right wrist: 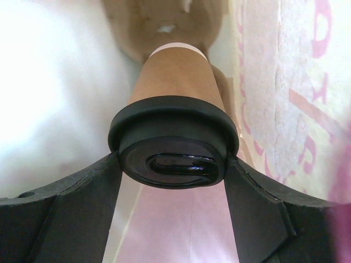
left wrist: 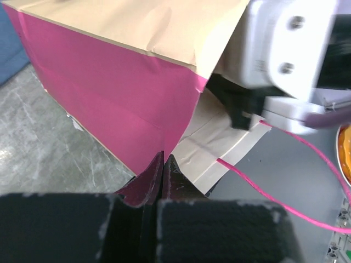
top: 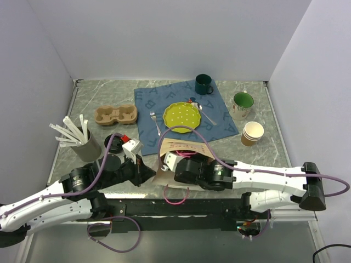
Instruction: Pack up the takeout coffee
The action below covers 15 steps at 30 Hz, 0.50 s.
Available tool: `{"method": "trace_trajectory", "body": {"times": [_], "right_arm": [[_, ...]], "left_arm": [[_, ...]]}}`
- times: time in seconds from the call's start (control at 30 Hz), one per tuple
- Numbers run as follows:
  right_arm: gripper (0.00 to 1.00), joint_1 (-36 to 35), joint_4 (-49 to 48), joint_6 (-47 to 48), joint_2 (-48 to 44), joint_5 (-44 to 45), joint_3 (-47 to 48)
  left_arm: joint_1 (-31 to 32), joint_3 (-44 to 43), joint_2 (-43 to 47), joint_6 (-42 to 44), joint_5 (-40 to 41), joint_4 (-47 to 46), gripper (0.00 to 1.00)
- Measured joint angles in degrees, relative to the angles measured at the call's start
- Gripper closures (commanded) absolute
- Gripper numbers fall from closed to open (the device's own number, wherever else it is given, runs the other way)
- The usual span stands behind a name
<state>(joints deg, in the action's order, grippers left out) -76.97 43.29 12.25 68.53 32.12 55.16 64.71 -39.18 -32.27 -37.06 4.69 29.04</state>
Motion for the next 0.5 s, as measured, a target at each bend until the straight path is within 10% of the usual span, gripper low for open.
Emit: {"method": "trace_trajectory", "body": {"times": [0.5], "right_arm": [[0.72, -0.02, 8.48, -0.66, -1.20, -2.58, 3.56]], "left_arm": [[0.04, -2.10, -2.05, 0.85, 0.57, 0.79, 0.99]]}}
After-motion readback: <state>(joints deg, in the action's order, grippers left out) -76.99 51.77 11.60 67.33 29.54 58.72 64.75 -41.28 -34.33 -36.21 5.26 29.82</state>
